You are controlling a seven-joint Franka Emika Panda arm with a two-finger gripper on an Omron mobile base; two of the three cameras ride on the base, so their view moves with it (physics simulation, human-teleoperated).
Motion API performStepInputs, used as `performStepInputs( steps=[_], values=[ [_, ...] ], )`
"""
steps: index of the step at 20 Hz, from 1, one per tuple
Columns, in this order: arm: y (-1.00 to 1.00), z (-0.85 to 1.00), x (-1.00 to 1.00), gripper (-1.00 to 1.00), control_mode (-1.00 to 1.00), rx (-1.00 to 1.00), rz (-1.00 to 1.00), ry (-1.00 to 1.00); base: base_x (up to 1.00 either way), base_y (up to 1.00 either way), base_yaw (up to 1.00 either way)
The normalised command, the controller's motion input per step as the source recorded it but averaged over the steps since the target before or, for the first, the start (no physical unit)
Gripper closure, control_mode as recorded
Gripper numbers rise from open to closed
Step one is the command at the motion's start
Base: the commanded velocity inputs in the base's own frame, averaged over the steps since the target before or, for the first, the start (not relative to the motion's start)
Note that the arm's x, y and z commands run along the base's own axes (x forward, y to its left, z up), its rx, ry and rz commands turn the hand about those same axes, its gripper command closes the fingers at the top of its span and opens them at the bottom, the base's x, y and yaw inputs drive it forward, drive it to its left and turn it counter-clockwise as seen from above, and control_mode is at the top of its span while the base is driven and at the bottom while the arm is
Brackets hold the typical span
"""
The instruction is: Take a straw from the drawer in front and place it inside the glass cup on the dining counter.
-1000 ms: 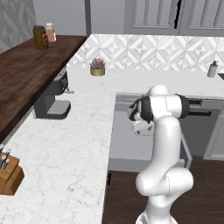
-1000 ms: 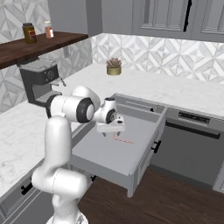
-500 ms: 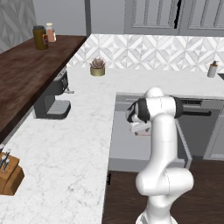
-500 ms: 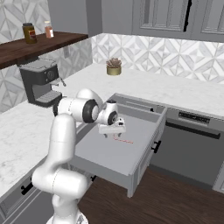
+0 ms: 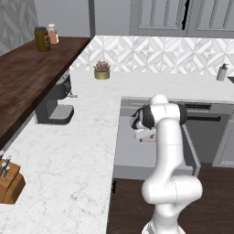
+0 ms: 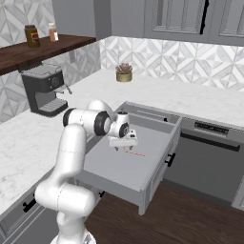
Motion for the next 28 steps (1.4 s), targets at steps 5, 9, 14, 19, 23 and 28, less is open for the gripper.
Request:
performStepInputs(
  steps=[5,9,14,19,23,28],
  values=[
    [-0.05,-0.15,0.2,-1.0,-1.0,0.0,0.02,0.0,0.0,0.0,0.0],
    [-0.03,-0.18,0.2,-1.0,-1.0,0.0,0.04,0.0,0.0,0.0,0.0],
    [0.0,-0.19,0.13,-1.0,-1.0,0.0,0.05,0.0,0.0,0.0,0.0],
    [0.0,-0.13,0.13,-1.0,-1.0,0.0,0.08,0.0,0.0,0.0,0.0],
    [0.0,-0.06,0.13,-1.0,-1.0,0.0,0.09,0.0,0.0,0.0,0.0],
    [0.0,-0.11,0.05,-1.0,-1.0,0.01,0.07,0.0,0.0,0.0,0.0]
  ],
)
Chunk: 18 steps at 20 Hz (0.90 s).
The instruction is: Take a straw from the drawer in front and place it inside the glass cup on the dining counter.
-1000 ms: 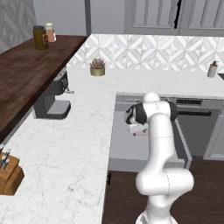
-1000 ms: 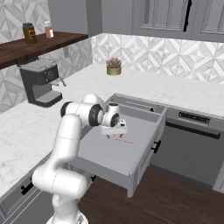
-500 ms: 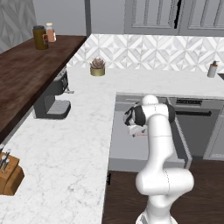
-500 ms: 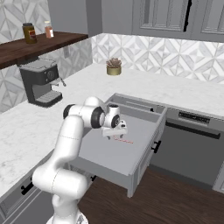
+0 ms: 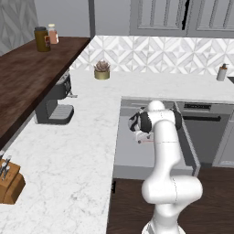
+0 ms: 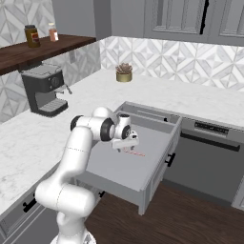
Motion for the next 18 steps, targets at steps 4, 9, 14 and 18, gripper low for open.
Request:
performStepInputs(
  steps=[4,9,14,18],
  values=[
    [-0.06,-0.14,0.0,1.0,-1.0,0.07,0.01,0.0,0.0,0.0,0.0],
    [-0.15,-0.21,0.0,1.0,-1.0,0.12,0.0,0.01,0.0,0.0,0.0],
    [-0.07,-0.21,-0.06,1.0,-1.0,0.07,0.0,0.0,0.0,0.0,0.0],
    [0.0,-0.03,-0.18,1.0,-1.0,0.0,0.0,0.0,0.0,0.0,0.0]
  ],
)
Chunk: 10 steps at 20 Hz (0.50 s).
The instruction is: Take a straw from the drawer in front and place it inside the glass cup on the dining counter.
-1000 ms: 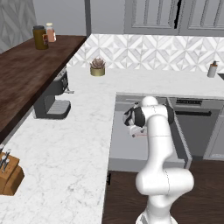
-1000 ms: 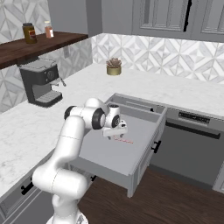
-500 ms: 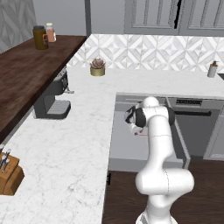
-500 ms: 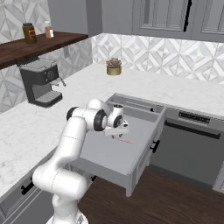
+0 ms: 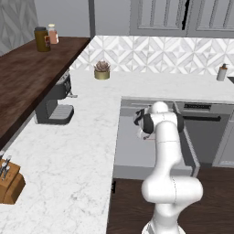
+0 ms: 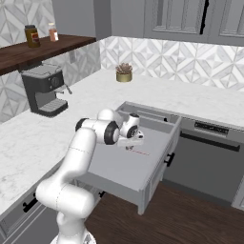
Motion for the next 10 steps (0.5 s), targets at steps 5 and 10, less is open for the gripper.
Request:
performStepInputs(
  steps=[5,10],
  values=[
    [0.2,0.68,-0.6,1.0,-1.0,0.0,-0.01,-0.13,0.0,0.0,0.0],
    [0.49,1.0,-0.94,1.0,-1.0,0.0,-0.08,-0.23,0.0,0.0,0.0]
  ],
)
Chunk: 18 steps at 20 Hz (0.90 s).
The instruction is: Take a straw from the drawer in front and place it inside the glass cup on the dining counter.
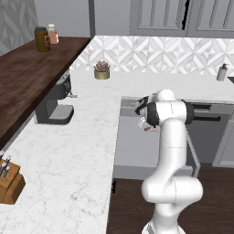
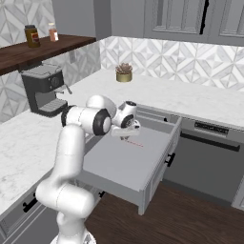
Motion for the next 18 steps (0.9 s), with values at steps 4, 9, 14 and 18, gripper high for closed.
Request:
performStepInputs(
  steps=[4,9,14,18],
  values=[
    [0.55,1.0,-1.0,1.0,-1.0,-0.03,-0.1,-0.16,0.0,0.0,0.0],
    [0.58,1.0,-0.89,1.0,-1.0,-0.09,-0.09,-0.11,0.0,0.0,0.0],
    [0.26,1.0,-0.48,1.0,-1.0,-0.03,-0.12,-0.02,0.0,0.0,0.0],
    [0.01,1.0,-0.44,1.0,-1.0,0.0,-0.18,0.0,0.0,0.0,0.0]
  ],
)
